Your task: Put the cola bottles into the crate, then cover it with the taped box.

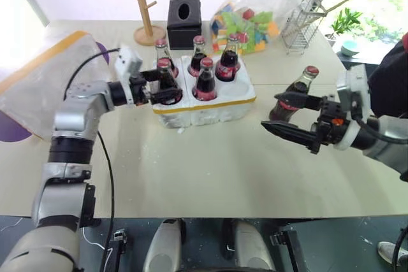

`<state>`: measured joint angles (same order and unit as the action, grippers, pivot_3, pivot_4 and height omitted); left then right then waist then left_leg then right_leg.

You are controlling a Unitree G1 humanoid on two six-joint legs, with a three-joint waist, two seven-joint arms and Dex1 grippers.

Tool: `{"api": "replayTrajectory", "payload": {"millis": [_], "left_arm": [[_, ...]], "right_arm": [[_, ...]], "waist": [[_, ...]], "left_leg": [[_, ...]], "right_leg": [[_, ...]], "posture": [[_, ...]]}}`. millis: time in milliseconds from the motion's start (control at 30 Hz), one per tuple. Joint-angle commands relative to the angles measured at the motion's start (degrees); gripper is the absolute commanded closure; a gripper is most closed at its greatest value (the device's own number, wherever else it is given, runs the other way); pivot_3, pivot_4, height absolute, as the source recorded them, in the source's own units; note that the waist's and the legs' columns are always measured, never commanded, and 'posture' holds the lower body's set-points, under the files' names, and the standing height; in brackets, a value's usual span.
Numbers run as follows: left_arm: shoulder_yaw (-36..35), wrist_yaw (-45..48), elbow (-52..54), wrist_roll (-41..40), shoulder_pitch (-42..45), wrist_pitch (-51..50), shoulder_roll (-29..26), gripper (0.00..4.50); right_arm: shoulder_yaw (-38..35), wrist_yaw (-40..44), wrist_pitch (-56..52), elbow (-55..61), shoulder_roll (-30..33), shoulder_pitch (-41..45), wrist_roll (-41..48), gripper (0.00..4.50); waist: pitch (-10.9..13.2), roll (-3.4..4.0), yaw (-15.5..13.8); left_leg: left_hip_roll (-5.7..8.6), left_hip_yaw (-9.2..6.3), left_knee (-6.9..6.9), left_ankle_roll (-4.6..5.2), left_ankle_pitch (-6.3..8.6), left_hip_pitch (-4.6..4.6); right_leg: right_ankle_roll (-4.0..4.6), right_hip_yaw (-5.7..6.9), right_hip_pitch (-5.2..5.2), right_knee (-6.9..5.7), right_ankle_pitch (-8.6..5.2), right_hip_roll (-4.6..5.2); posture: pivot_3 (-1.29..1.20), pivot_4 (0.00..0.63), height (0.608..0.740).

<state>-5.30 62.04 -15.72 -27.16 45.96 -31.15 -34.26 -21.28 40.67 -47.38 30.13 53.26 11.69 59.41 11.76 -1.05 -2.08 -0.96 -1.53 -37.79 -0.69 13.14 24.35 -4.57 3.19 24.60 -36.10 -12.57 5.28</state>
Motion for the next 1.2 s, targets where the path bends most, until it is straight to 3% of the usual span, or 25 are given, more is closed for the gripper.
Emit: {"api": "replayTrajectory", "payload": {"millis": [33,200,333,500,1033,1133,1167,1200], "left_arm": [[-7.31,0.18,7.89,-9.99,3.44,-9.31,-3.61,0.01],[-11.78,2.10,15.14,-21.19,5.01,-20.41,-9.00,0.01],[-7.29,4.85,24.80,-21.53,-1.19,-20.73,-11.84,0.01],[-1.95,4.04,31.44,-18.02,-8.28,-16.74,-11.49,0.01],[-1.16,-0.95,33.49,-20.03,-8.84,-16.63,-9.48,0.01],[-1.46,-1.34,33.56,-20.31,-8.89,-16.84,-9.69,0.00],[-1.62,-1.40,33.63,-20.45,-8.97,-16.92,-9.79,0.00],[-1.85,-1.51,33.77,-20.63,-9.17,-17.02,-9.93,0.00]], "right_arm": [[-5.67,0.09,1.07,1.57,0.66,-4.18,-1.49,0.00],[-5.82,-5.26,3.04,-0.64,-3.44,-8.87,-7.21,0.00],[-2.78,-12.13,5.08,-5.56,-9.71,-6.10,-12.51,0.00],[-0.48,-16.79,6.97,-10.41,-14.53,-1.24,-17.07,0.00],[8.02,-13.90,15.32,-35.56,-22.07,15.49,-28.46,0.00],[7.00,-13.55,15.78,-34.07,-21.93,15.56,-28.23,1.36],[6.41,-13.60,15.12,-32.28,-21.80,15.57,-27.51,1.67],[5.85,-13.03,14.32,-29.75,-21.37,15.56,-26.32,1.65]], "waist": [[0.00,0.00,-0.07],[-0.01,0.02,0.13],[-0.06,0.10,0.71],[-0.04,0.15,1.38],[-0.03,0.18,1.44],[-0.03,0.18,1.40],[-0.03,0.18,1.46],[0.02,0.26,1.49]], "left_leg": [[0.00,0.00,0.00,0.00,0.00,0.00],[0.01,0.02,-0.05,0.00,0.00,-0.02],[0.01,0.06,-0.05,-0.01,0.01,-0.22],[0.01,0.06,-0.03,-0.01,0.01,-0.20],[0.00,0.05,0.01,0.01,0.01,-0.18],[0.00,0.05,0.01,0.01,0.01,-0.16],[0.01,0.05,0.01,0.01,0.01,-0.16],[0.01,0.05,0.01,0.01,0.01,-0.16]], "right_leg": [[-0.01,0.00,0.00,-0.01,0.00,0.00],[-0.01,-0.01,-0.05,0.01,-0.01,0.01],[0.22,-0.06,-0.17,0.01,-0.13,0.02],[0.25,-0.10,-0.15,-0.03,-0.13,0.00],[0.22,-0.11,-0.11,-0.01,-0.13,-0.05],[0.07,-0.10,-0.11,-0.01,-0.04,-0.05],[0.04,-0.11,-0.11,-0.01,-0.02,-0.05],[0.03,-0.10,-0.11,-0.01,-0.02,-0.05]], "posture": [[0.00,0.150,0.740],[0.00,0.150,0.740],[0.00,0.150,0.740],[0.00,0.150,0.740],[0.00,0.150,0.740],[0.00,0.150,0.740],[0.00,0.150,0.740],[0.00,0.150,0.740]]}}
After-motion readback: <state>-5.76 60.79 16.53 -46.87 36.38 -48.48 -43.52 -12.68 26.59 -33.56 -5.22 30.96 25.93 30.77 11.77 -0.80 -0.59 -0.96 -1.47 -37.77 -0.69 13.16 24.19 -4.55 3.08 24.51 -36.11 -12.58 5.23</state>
